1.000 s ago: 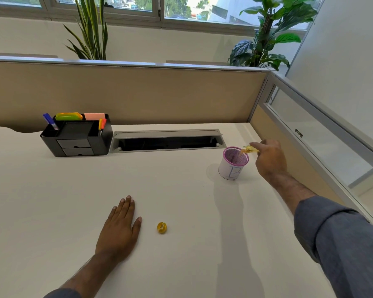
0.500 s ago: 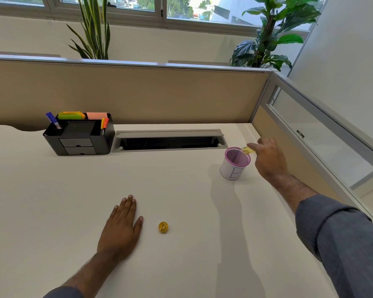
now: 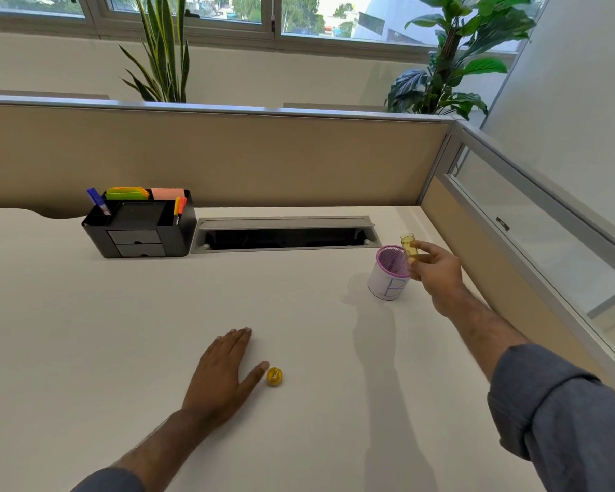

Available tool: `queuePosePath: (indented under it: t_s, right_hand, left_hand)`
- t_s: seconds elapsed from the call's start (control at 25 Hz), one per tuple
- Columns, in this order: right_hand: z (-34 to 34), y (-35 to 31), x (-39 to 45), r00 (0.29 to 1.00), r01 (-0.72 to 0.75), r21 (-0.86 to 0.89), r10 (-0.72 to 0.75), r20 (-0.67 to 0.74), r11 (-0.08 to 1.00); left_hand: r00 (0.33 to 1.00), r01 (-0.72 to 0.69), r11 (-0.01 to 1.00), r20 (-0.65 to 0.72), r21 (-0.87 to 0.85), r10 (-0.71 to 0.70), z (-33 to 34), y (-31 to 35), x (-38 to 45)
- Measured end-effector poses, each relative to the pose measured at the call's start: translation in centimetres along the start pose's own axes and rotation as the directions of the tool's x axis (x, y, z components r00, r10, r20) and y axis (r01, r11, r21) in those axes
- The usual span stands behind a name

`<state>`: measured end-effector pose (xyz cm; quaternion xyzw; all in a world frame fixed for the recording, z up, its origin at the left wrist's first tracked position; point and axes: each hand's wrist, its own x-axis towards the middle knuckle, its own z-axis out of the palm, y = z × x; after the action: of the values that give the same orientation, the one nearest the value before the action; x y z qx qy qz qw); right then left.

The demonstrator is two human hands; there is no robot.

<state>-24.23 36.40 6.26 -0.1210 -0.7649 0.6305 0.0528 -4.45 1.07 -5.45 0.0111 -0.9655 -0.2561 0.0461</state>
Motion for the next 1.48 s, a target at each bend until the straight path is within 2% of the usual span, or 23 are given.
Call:
queuePosePath:
  t_s: [0.08,0.2,0.32,0.4,0.48,0.64,0.8,0.96,1.04,1.16,1.28,1.48]
  right_hand:
    - [0.4,0.0,-0.8,0.996,-0.060,0.141,0.050,0.069,0.988]
    - [1.2,-0.6,-2.1,0.986,-0.124,0.300,0.082,0.148,0.946]
    - [1.9,-0.8,-3.5,0.973,-0.133,0.388,0.046,0.226,0.912]
    - [2.5,-0.8,-4.3,0.966,-0.131,0.409,0.024,0.257,0.903]
    - [3.1,-0.9,-5.2,0.959,-0.147,0.411,0.028,0.281,0.900]
    - [4.6,-1.0,-7.3,0.939,-0.160,0.360,0.029,0.344,0.919]
    - [6.3,-0.7,-9.2,0.924,-0.130,0.194,0.048,0.380,0.972]
    - [7.9,-1.5,-10.7,0.903,-0.051,0.027,0.034,0.429,0.998]
    - [8.5,-2.3,-11.5,0.882,0.009,0.007,-0.012,0.471,1.000]
    - [9.4,-3.5,-12.7,0.850,0.097,0.030,-0.098,0.517,0.995]
    - [10.0,-4.7,-13.6,0.834,0.149,0.061,-0.158,0.528,0.987]
    - [10.6,-6.7,-14.5,0.814,0.206,0.081,-0.217,0.539,0.975]
  left_hand:
    - [0.996,-0.087,0.996,0.036,0.019,0.086,0.6,1.4,0.1]
    - [0.990,-0.137,0.991,0.041,0.004,0.137,1.4,2.8,0.3]
    - [0.984,-0.179,0.983,-0.021,-0.031,0.178,1.7,3.3,0.5]
    - [0.987,-0.154,0.986,-0.062,-0.060,0.150,1.3,3.4,0.7]
    - [0.992,-0.097,0.993,-0.087,-0.071,0.091,0.8,3.1,0.9]
    - [0.998,0.041,0.995,-0.039,-0.087,-0.044,0.2,1.9,0.5]
    - [0.986,0.164,0.941,0.030,-0.297,-0.162,-1.1,2.0,0.9]
    - [0.964,0.226,0.828,-0.002,-0.512,-0.264,-4.4,3.6,3.3]
    - [0.964,0.216,0.776,0.002,-0.592,-0.267,-6.3,4.4,4.3]
    - [0.977,0.153,0.756,-0.018,-0.636,-0.213,-8.9,5.5,5.1]
    - [0.965,0.145,0.719,-0.062,-0.680,-0.254,-11.1,6.1,5.8]
    - [0.987,0.043,0.663,-0.071,-0.747,-0.144,-13.5,6.4,6.1]
